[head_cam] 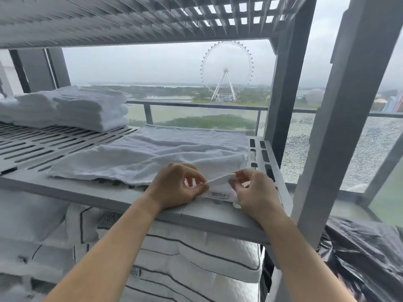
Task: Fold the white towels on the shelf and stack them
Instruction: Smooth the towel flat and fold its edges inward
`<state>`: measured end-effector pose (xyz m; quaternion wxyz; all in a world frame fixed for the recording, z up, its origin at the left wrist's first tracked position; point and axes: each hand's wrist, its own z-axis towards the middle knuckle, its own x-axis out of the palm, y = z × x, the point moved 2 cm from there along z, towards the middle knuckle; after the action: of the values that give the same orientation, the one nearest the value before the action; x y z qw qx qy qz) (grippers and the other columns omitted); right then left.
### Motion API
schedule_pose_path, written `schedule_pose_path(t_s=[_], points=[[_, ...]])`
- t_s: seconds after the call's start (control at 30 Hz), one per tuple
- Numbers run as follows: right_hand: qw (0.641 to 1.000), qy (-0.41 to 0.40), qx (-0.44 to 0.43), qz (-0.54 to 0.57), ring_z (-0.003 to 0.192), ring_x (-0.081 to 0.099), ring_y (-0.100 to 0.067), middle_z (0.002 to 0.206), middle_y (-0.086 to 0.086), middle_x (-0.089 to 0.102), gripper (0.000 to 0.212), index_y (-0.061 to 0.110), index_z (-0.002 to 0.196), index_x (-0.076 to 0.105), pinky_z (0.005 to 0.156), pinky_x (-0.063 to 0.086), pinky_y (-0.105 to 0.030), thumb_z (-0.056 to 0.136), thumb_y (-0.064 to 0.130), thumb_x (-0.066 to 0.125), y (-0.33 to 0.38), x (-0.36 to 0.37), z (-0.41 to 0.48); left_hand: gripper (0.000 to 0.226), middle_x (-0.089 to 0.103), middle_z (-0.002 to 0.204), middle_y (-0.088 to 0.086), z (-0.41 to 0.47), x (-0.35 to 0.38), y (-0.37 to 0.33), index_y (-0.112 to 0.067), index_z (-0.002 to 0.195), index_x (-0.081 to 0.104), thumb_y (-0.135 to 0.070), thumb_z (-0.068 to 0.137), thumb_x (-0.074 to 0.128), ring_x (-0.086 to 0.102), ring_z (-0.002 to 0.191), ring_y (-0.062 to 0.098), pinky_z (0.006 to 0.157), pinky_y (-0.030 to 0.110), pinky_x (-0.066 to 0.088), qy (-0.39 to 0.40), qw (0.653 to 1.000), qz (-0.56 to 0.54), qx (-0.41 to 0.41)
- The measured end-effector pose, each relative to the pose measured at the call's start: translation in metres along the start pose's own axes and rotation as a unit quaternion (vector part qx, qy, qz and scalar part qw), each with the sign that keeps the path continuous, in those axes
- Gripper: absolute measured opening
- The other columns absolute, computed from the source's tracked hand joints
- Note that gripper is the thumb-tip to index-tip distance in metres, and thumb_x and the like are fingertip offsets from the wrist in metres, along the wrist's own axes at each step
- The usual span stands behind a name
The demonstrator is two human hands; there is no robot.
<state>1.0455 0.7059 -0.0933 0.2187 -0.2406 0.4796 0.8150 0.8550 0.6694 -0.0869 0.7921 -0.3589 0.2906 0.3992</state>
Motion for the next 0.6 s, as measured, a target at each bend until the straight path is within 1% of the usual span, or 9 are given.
schedule_pose_path(t_s=[0.1,0.17,0.23,0.3,0.37,0.4,0.47,0.53,0.6], points=[[1.000,0.014,0.009,0.009,0.065,0.056,-0.004,0.084,0.011,0.062,0.003,0.026,0.088,0.062,0.049,0.035,-0.015,0.085,0.027,0.063,0.000,-0.001,-0.003,0.009,0.061,0.067,-0.021,0.000,0.000,0.000,-0.039,0.069,0.070,-0.047,0.068,0.075,0.058,0.063,0.003,0.055,0.011,0.039,0.010,1.000,-0.013,-0.003],[0.999,0.041,0.002,0.015,0.056,0.054,-0.004,0.077,0.011,0.060,0.008,0.028,0.081,0.062,0.047,0.037,-0.018,0.080,0.020,0.062,0.002,0.000,-0.007,0.015,0.063,0.069,-0.020,0.001,-0.001,0.000,-0.038,0.070,0.072,-0.052,0.066,0.074,0.058,0.064,0.004,0.054,0.009,0.038,0.015,1.000,-0.027,0.003],[0.998,0.064,-0.011,0.024,0.052,0.050,0.000,0.077,0.012,0.059,0.008,0.028,0.079,0.064,0.047,0.035,-0.014,0.076,0.021,0.061,0.004,0.001,-0.011,0.019,0.064,0.070,-0.017,0.001,-0.001,0.000,-0.036,0.072,0.074,-0.054,0.066,0.073,0.058,0.064,0.008,0.053,0.011,0.039,0.019,0.999,-0.042,0.009],[0.997,0.071,-0.021,0.016,0.058,0.051,0.004,0.080,0.017,0.058,0.003,0.029,0.076,0.066,0.048,0.033,-0.010,0.074,0.031,0.067,0.006,0.000,-0.012,0.020,0.065,0.072,-0.015,0.002,-0.001,-0.001,-0.034,0.073,0.075,-0.053,0.067,0.072,0.058,0.065,0.010,0.052,0.013,0.041,0.025,0.998,-0.058,0.016],[0.997,0.070,-0.037,0.000,0.065,0.050,0.006,0.079,0.021,0.053,0.012,0.029,0.074,0.067,0.052,0.032,-0.009,0.073,0.040,0.072,0.007,-0.001,-0.012,0.018,0.066,0.072,-0.015,0.001,-0.001,-0.003,-0.034,0.073,0.075,-0.050,0.067,0.074,0.059,0.066,0.011,0.052,0.015,0.043,0.031,0.997,-0.066,0.017],[0.997,0.070,-0.044,-0.009,0.066,0.049,0.005,0.077,0.020,0.052,0.016,0.028,0.075,0.068,0.054,0.032,-0.009,0.072,0.043,0.074,0.007,-0.001,-0.012,0.016,0.066,0.073,-0.015,0.001,-0.002,-0.003,-0.034,0.073,0.075,-0.048,0.067,0.075,0.059,0.067,0.010,0.053,0.016,0.044,0.035,0.997,-0.066,0.014],[0.996,0.071,-0.054,-0.016,0.064,0.047,0.005,0.073,0.021,0.051,0.020,0.027,0.077,0.071,0.052,0.031,-0.007,0.069,0.044,0.076,0.008,-0.002,-0.012,0.015,0.066,0.074,-0.016,0.001,-0.002,-0.003,-0.035,0.074,0.075,-0.047,0.066,0.076,0.058,0.068,0.009,0.054,0.015,0.043,0.041,0.997,-0.064,0.007],[0.996,0.070,-0.054,-0.016,0.063,0.047,0.006,0.071,0.021,0.052,0.023,0.026,0.081,0.071,0.050,0.034,-0.006,0.067,0.043,0.078,0.008,-0.003,-0.012,0.017,0.066,0.074,-0.015,0.001,-0.002,-0.002,-0.034,0.075,0.075,-0.048,0.065,0.076,0.058,0.068,0.009,0.054,0.012,0.041,0.044,0.997,-0.069,0.002],[0.996,0.071,-0.051,-0.017,0.066,0.050,0.004,0.077,0.015,0.059,0.027,0.025,0.088,0.071,0.053,0.036,-0.004,0.067,0.042,0.079,0.007,-0.003,-0.012,0.020,0.066,0.074,-0.014,0.001,-0.001,-0.001,-0.034,0.074,0.075,-0.050,0.063,0.075,0.057,0.067,0.009,0.054,0.012,0.039,0.044,0.996,-0.075,0.001]])
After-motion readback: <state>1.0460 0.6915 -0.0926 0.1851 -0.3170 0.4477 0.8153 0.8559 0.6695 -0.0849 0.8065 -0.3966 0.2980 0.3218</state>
